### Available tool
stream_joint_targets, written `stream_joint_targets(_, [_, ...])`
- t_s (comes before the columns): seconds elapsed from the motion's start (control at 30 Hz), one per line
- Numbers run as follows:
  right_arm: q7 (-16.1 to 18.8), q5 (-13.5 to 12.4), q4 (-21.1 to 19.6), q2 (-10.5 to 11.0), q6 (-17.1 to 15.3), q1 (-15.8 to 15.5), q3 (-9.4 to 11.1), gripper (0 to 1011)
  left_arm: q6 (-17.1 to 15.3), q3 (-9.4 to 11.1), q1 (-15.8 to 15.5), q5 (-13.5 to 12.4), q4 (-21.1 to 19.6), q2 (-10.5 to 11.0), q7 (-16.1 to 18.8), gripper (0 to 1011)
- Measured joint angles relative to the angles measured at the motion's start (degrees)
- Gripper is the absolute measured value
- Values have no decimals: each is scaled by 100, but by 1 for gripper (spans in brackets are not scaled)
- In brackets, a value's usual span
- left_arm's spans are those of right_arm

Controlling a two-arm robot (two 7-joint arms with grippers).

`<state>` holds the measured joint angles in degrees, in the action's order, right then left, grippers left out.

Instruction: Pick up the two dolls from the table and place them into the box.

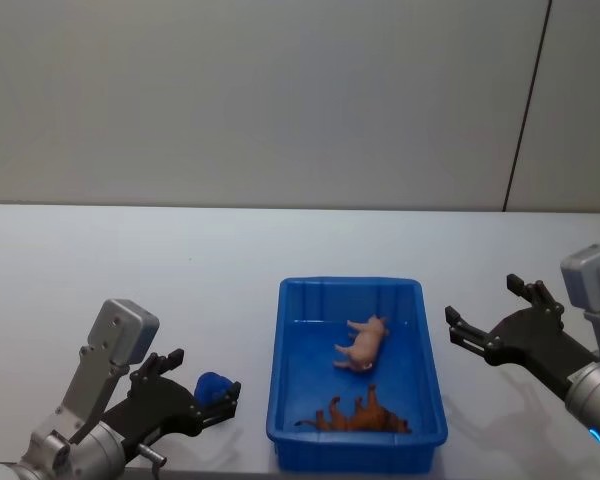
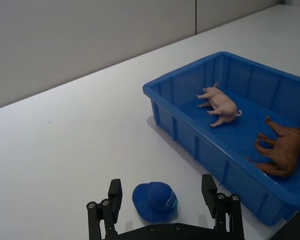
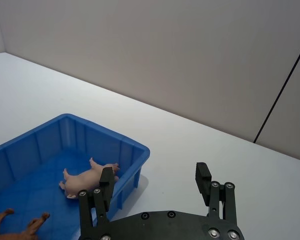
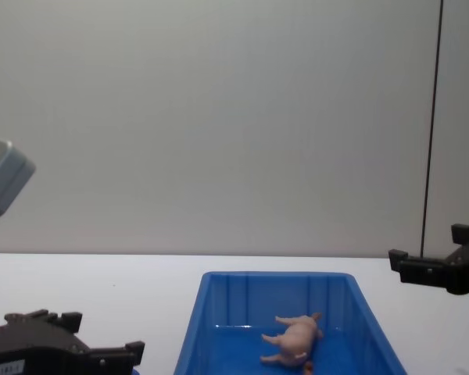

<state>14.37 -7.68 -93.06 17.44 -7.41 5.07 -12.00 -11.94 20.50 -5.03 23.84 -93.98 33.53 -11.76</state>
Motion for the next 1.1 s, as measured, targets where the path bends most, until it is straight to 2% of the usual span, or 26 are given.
stream_joint_targets(0.47, [0,1,0,0,0,0,0,1001,-21,-38,-438,-174,868,-159,-804,1002])
stream_joint_targets(1.1, [0,1,0,0,0,0,0,1001,175,-29,-869,-385,1677,-361,-1495,999])
